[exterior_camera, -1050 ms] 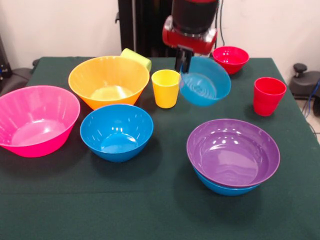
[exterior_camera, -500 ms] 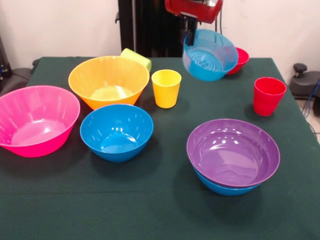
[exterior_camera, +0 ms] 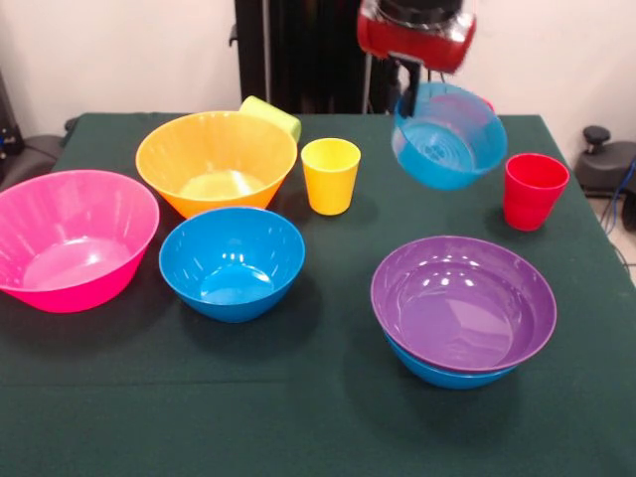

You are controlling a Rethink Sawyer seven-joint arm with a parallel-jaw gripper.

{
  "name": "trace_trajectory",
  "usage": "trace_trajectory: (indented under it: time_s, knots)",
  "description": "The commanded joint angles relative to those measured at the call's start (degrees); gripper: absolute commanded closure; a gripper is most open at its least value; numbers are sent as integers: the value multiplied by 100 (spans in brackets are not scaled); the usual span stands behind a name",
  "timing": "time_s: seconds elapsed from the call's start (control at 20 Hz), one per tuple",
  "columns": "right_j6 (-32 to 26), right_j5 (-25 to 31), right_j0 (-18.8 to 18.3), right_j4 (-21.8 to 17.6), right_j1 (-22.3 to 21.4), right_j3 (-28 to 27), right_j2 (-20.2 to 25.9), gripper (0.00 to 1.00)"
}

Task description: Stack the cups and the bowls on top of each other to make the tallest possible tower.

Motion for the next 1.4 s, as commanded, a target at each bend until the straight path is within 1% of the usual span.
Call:
trace_trajectory:
  time_s: [0.05,0.2,0.3,0.4,0.55,0.75,0.95,1.4]
  knots:
    - [415,375,306,89,1219,-1287,326,100]
    - [468,164,430,-26,1603,-1678,202,100]
    - [489,64,471,-9,1751,-1805,167,100]
    - [545,29,510,44,1786,-1838,137,100]
    - [539,62,532,71,1812,-1884,99,100]
    - [449,-158,452,74,1825,-1748,101,100]
    - [368,-194,386,72,1874,-1802,110,100]
    - [308,91,382,138,1692,-1859,109,100]
